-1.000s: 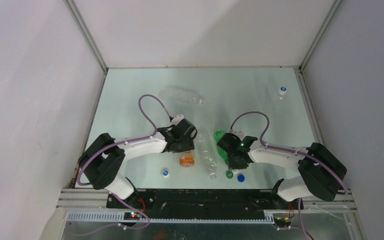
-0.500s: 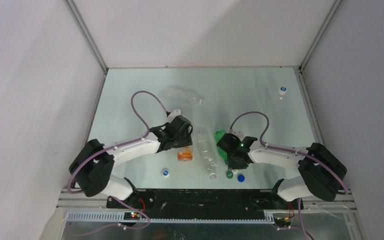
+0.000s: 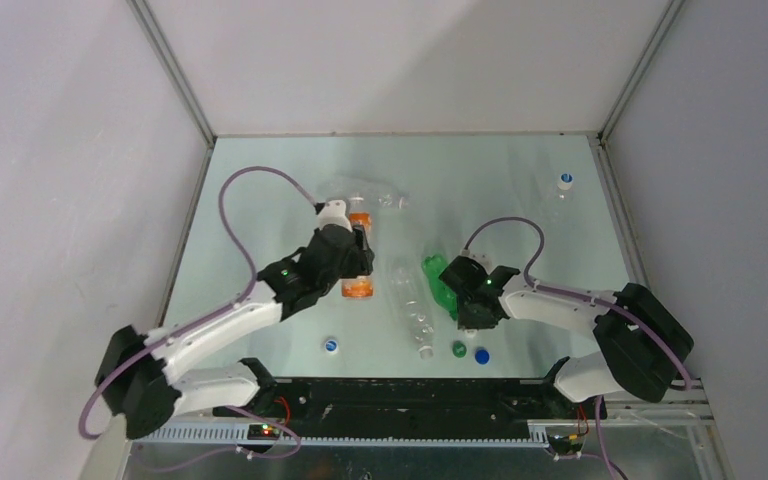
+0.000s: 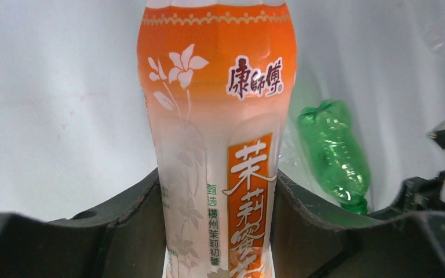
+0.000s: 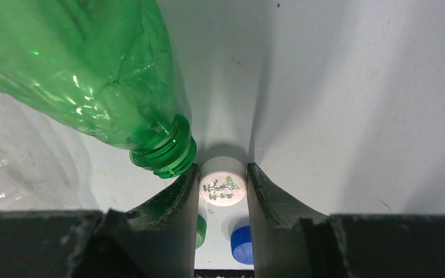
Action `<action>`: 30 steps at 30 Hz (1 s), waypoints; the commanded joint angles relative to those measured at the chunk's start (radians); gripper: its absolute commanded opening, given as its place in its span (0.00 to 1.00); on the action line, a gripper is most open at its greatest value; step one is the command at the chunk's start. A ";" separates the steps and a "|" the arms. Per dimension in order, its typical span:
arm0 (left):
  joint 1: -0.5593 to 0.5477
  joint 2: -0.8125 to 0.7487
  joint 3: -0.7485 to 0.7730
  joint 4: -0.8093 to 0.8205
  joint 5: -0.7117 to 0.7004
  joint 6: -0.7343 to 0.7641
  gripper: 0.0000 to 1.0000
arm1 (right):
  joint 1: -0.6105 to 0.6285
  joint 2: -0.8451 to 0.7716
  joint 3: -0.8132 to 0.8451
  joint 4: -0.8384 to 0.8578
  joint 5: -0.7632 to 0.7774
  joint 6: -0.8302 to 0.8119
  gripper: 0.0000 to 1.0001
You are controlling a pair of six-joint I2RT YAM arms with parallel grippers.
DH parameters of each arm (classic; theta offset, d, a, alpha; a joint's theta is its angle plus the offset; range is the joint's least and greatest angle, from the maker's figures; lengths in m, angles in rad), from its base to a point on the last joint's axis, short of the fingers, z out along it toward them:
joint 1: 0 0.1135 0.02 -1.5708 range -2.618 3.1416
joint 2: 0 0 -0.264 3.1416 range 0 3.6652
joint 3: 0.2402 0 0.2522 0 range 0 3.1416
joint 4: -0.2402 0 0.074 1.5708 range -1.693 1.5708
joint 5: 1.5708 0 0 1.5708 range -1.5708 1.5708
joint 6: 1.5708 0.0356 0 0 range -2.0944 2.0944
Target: Screw on the bottle caps
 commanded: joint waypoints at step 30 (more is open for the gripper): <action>0.004 -0.524 -0.256 0.381 0.103 0.847 0.41 | -0.020 -0.116 -0.021 -0.067 0.010 0.053 0.55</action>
